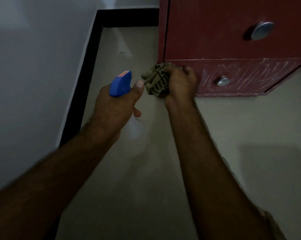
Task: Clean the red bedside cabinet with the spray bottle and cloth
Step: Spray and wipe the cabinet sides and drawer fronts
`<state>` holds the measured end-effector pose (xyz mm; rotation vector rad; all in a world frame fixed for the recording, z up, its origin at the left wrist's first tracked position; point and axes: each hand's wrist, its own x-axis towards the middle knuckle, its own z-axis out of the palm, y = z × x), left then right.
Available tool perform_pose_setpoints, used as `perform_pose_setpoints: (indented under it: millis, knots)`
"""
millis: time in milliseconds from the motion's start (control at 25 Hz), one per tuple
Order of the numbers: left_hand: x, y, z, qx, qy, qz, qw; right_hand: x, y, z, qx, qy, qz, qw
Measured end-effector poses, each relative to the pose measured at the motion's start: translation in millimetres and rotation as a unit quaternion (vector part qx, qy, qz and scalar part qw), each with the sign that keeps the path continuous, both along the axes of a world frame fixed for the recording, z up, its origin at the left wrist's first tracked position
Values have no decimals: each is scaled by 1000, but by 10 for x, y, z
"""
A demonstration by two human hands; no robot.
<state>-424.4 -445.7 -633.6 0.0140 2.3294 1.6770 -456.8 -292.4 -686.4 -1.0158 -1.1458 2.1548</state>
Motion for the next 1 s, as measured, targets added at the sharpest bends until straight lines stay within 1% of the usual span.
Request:
perform_pose_setpoints:
  millis: [120, 280, 400, 520, 640, 760, 920, 1000]
  knots:
    - [-5, 3, 13, 6, 1, 5, 1000, -9, 27, 110, 5, 37, -11, 999]
    - [5, -4, 19, 8, 1, 10, 1000, 44, 18, 138, 1, 38, -1, 999]
    - [1, -5, 21, 5, 3, 9, 1000, 49, 52, 188, -2, 75, 7, 997]
    - [35, -8, 26, 12, -11, 8, 1000, 167, 131, 71, -18, 90, 21, 996]
    - [93, 9, -6, 7, -3, -16, 1000, 339, 227, -340, -37, 56, 11, 998]
    - [148, 55, -96, -33, 9, -44, 998, 499, 272, -689, -88, 47, 9, 995]
    - [214, 106, -326, -86, -13, -69, 994, 616, 312, -947, -80, -52, 9, 995]
    - [240, 124, -391, -104, -25, -82, 991, 622, 327, -990, -77, -78, 12, 994]
